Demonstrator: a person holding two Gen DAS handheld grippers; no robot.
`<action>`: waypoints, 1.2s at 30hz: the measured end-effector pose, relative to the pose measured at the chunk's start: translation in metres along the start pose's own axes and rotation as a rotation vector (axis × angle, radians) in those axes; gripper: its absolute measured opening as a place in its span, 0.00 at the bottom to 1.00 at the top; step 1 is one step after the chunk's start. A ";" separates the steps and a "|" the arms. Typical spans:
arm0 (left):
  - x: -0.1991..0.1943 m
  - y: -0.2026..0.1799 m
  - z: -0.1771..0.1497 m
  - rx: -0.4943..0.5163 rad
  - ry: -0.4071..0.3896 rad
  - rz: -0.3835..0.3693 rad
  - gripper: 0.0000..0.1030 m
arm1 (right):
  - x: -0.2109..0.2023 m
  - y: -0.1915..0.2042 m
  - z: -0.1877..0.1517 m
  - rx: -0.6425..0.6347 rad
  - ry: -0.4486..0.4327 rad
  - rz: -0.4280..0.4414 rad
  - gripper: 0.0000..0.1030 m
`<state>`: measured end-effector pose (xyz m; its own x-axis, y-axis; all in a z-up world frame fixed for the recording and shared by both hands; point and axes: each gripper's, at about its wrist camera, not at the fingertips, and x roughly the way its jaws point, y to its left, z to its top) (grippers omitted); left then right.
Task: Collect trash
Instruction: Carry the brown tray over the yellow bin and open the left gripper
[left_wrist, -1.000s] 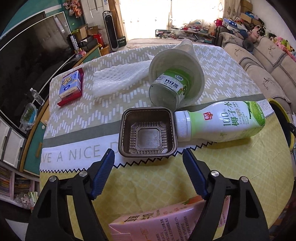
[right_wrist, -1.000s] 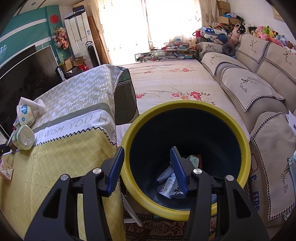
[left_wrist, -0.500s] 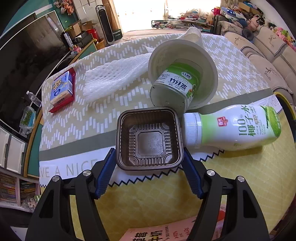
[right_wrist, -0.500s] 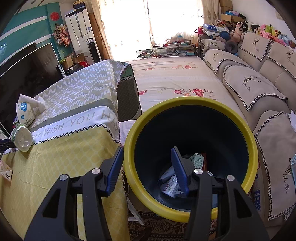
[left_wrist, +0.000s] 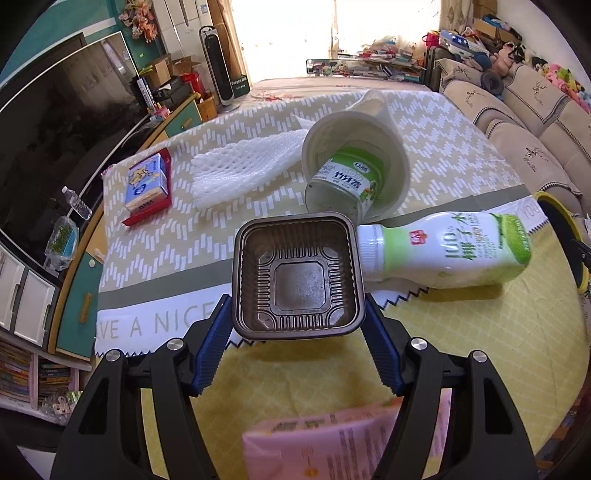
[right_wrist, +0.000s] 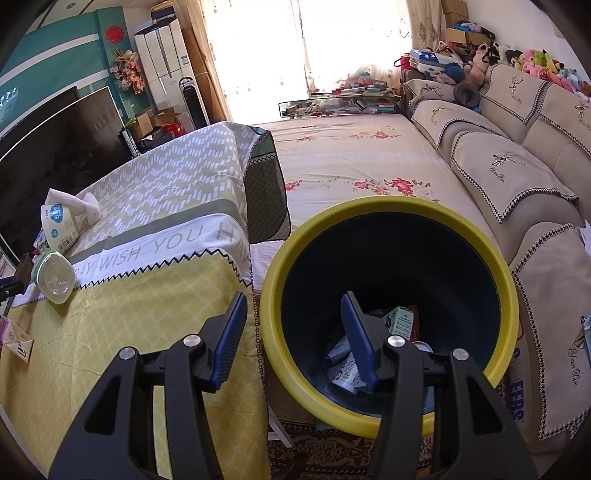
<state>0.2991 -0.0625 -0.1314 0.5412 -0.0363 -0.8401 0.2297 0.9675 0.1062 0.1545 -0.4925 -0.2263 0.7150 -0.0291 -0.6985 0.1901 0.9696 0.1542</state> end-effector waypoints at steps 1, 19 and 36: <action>-0.007 -0.003 -0.002 0.004 -0.011 -0.002 0.66 | -0.001 0.000 -0.001 0.001 -0.003 0.002 0.49; -0.056 -0.210 -0.002 0.294 -0.137 -0.271 0.66 | -0.053 -0.069 -0.035 0.161 -0.090 -0.089 0.50; -0.009 -0.448 0.036 0.548 -0.080 -0.468 0.66 | -0.075 -0.153 -0.067 0.324 -0.116 -0.179 0.50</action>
<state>0.2204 -0.5049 -0.1522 0.3393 -0.4547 -0.8235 0.8130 0.5821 0.0135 0.0271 -0.6226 -0.2444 0.7193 -0.2360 -0.6534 0.5077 0.8205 0.2626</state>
